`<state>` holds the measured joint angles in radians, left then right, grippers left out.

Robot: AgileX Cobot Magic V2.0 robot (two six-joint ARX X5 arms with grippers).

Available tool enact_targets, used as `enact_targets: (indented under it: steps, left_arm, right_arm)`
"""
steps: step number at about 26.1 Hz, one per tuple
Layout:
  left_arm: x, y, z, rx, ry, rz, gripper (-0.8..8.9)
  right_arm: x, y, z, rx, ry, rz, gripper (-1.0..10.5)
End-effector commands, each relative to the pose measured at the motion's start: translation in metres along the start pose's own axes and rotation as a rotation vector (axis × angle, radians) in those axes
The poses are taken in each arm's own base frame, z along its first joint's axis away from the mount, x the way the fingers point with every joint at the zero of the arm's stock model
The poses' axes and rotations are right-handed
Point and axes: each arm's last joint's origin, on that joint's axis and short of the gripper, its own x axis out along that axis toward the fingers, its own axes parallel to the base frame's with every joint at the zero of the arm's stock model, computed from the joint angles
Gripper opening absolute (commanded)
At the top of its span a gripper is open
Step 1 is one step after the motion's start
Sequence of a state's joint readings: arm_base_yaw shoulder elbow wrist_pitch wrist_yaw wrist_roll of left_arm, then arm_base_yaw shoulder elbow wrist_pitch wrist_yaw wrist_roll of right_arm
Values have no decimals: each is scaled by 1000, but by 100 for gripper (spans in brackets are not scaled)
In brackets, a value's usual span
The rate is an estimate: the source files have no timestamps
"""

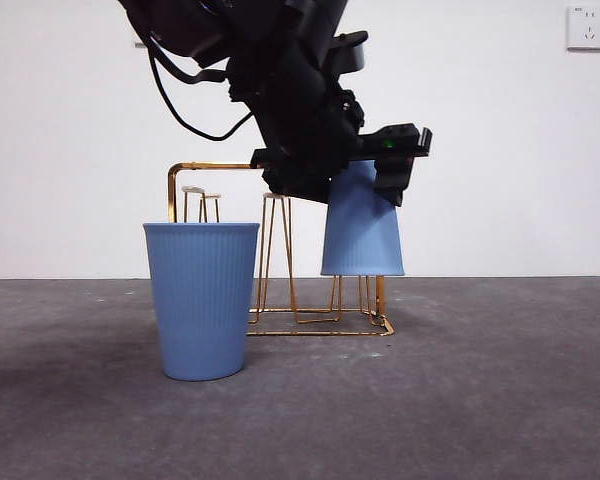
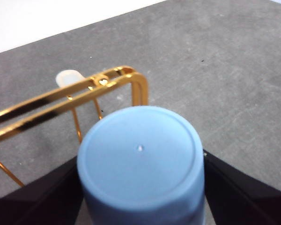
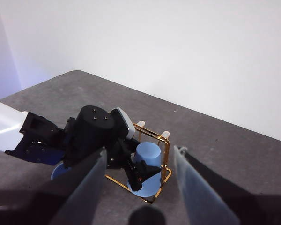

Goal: Pick up cup 1,put cup 1 in the cup rack,pick up cup 2,put cup 2 in the cup rack

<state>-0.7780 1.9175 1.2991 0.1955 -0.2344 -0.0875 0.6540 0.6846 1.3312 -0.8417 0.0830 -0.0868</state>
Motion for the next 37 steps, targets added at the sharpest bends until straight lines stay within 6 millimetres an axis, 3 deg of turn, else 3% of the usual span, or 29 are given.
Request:
enact_targets:
  steps: [1, 14, 15, 18, 25, 27, 28, 37]
  left_arm:
    - [10, -6, -27, -9, 95, -4, -7]
    - [10, -3, -28, -6, 113, 34, 5]
    - [10, -3, -28, -7, 110, 33, 42]
    - [9, -2, -26, -9, 106, 34, 313]
    - [-4, 0, -12, -19, 88, 22, 331]
    - [-4, -1, -12, -25, 98, 6, 489]
    - [-4, -1, -13, -26, 107, 3, 513]
    - [-5, 0, -19, -26, 166, 6, 513]
  right_arm:
    - [1, 0, -1, -14, 2, -4, 249]
    - [1, 0, -1, -19, 2, -3, 249]
    - [1, 0, -1, -19, 2, -3, 249]
    - [1, 0, -1, -19, 1, -3, 249]
    - [1, 0, -1, -26, 1, -3, 249]
    - [1, 0, -1, -27, 1, -3, 249]
    - [1, 0, -1, -28, 2, -3, 249]
    - [1, 0, -1, -30, 2, -3, 248]
